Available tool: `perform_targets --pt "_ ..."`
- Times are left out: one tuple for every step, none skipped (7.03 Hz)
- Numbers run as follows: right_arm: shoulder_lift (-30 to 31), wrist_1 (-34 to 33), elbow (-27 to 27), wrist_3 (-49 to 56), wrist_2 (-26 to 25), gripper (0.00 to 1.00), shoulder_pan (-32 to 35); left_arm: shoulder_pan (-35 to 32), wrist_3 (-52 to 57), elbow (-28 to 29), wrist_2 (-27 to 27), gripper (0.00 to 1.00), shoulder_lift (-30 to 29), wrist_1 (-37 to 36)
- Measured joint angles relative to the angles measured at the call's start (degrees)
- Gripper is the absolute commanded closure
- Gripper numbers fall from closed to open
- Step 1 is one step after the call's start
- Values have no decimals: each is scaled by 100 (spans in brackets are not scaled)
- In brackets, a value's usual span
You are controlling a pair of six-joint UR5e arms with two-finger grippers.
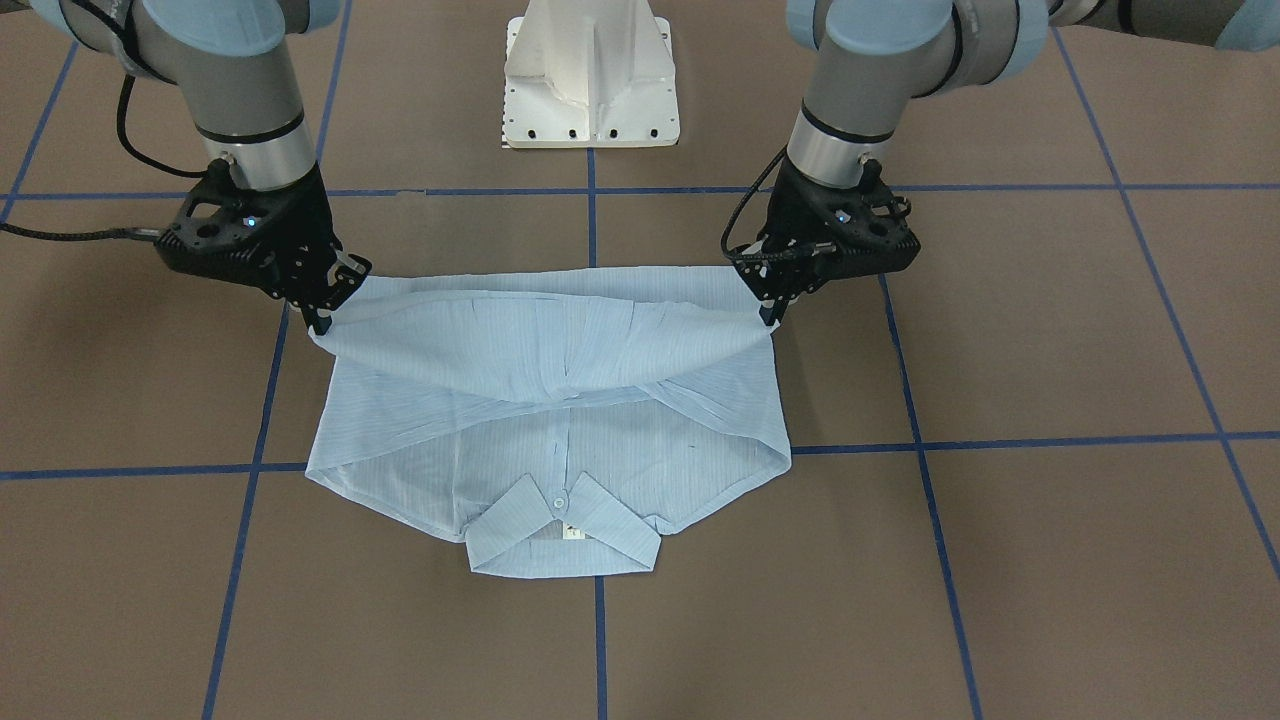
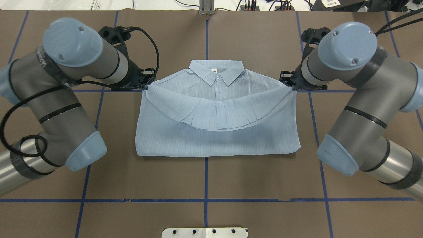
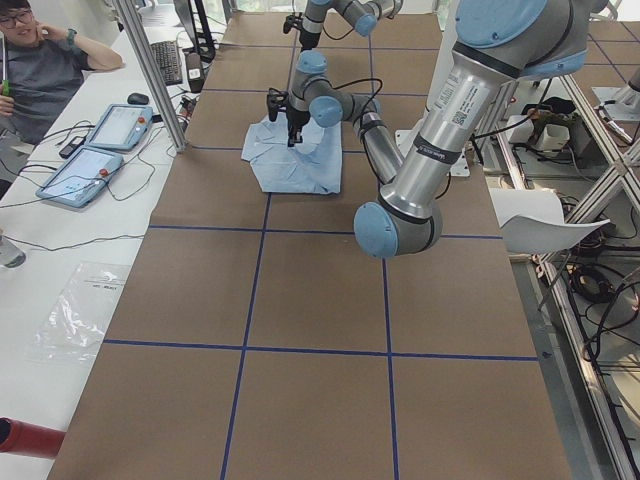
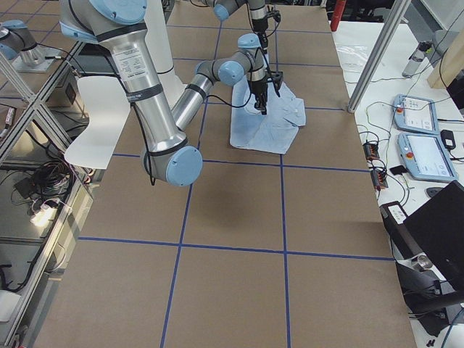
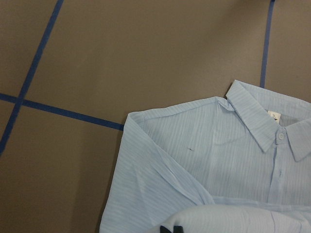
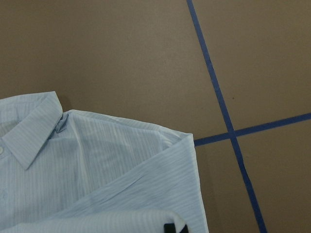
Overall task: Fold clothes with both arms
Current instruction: 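Lay the hem down near the collar and open both grippers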
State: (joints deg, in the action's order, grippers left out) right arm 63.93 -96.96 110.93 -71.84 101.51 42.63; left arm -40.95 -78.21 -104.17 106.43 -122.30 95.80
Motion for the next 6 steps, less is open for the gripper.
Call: perform_targets --pt "-142 349 -550 21 -7 100 29 0 8 576 -19 100 -56 547" --pt "-232 681 -1046 36 -22 100 41 3 93 1115 -29 100 -130 979" --pt "-263 958 -1412 56 -40 100 49 3 294 1493 -31 100 -179 1241" --pt "-256 1156 -1611 76 -38 100 88 -11 491 1689 -28 100 -198 1386" --pt "-240 1238 -1667 88 -26 100 155 -42 575 1760 -18 100 -218 1436" --pt "-236 1267 -1681 98 -16 100 218 -92 605 1780 0 100 -242 1452"
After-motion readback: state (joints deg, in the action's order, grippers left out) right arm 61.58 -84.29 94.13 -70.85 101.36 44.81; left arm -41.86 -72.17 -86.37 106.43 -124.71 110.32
